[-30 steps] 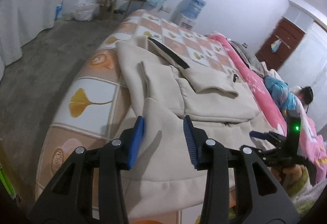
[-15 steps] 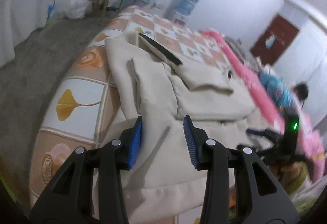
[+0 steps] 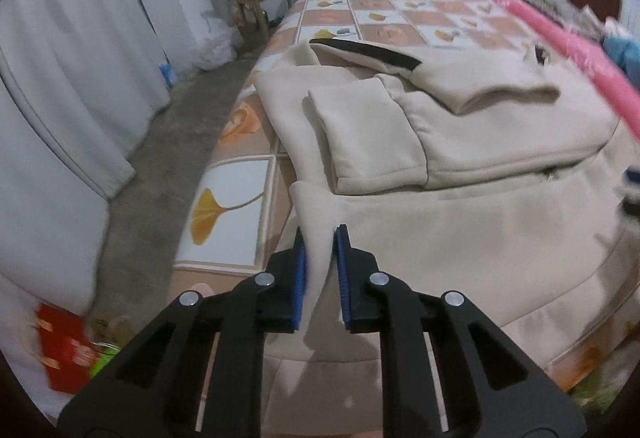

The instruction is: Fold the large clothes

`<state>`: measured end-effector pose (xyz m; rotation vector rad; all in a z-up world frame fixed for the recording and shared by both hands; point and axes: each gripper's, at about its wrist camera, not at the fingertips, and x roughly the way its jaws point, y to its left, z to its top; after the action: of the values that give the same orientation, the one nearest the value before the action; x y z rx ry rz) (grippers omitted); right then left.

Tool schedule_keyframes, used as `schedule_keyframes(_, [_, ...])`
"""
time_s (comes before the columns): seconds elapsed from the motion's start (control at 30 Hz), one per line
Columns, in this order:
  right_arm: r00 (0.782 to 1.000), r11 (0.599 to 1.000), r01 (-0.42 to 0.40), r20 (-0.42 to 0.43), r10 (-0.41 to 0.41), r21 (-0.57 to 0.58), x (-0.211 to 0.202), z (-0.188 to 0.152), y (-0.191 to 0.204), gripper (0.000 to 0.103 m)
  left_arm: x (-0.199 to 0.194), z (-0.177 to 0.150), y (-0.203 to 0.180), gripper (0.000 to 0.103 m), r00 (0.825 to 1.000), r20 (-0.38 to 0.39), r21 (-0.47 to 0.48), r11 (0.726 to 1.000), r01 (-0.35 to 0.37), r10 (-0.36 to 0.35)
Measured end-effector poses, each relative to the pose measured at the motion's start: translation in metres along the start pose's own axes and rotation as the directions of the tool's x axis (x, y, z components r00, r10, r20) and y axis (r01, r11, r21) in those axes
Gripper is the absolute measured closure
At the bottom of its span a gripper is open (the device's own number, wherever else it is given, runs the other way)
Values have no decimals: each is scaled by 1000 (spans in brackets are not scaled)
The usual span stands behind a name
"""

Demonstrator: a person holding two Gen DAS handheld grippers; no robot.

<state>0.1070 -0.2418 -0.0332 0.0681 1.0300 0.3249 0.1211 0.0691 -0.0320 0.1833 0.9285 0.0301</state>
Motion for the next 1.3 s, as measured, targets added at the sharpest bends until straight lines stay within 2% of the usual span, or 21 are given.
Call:
schedule_keyframes(0.07, [999, 998, 11, 43, -14, 64, -18, 0, -24, 13, -1, 0, -1, 90, 1000, -4, 18, 1000, -24, 24])
schedule_keyframes(0.2, [993, 984, 72, 83, -87, 165, -39, 2, -66, 25, -1, 0, -3, 90, 999, -19, 23, 999, -42, 43])
schedule_keyframes(0.27, [989, 974, 102, 85, -121, 200, -42, 8, -84, 30, -1, 1, -4, 90, 999, -25, 20, 999, -48, 48])
schedule_keyframes(0.4, [987, 970, 121, 83, -141, 210, -30, 28, -101, 37, 0, 1, -5, 90, 998, -36, 7, 998, -59, 59])
schedule_keyframes(0.5, [988, 972, 121, 70, -137, 199, -12, 39, -105, 44, 1, 2, -5, 90, 997, -44, -1, 998, -65, 65])
schedule_keyframes(0.6, [987, 971, 154, 24, -161, 181, 7, 43, -107, 51, 2, 3, -7, 90, 996, -52, -2, 998, -69, 69])
schedule_keyframes(0.73, [986, 975, 164, 17, -168, 150, 0, 35, -98, 56, 2, 5, -6, 90, 996, -63, -14, 998, -66, 65])
schedule_keyframes(0.87, [983, 976, 183, 4, -185, 121, -7, 30, -90, 67, 3, 6, -6, 90, 995, -71, -17, 998, -66, 65])
schedule_keyframes(1.0, [966, 963, 258, -11, -258, 73, -4, 32, -86, 80, 3, 7, -6, 90, 995, -76, -16, 997, -69, 68])
schedule_keyframes(1.17, [949, 948, 315, -11, -315, 40, -4, 33, -81, 91, 3, 8, -5, 90, 995, -79, -22, 997, -69, 67])
schedule_keyframes(1.3, [936, 936, 352, 2, -352, 22, -8, 31, -73, 94, 3, 8, -6, 90, 994, -80, -15, 997, -73, 71])
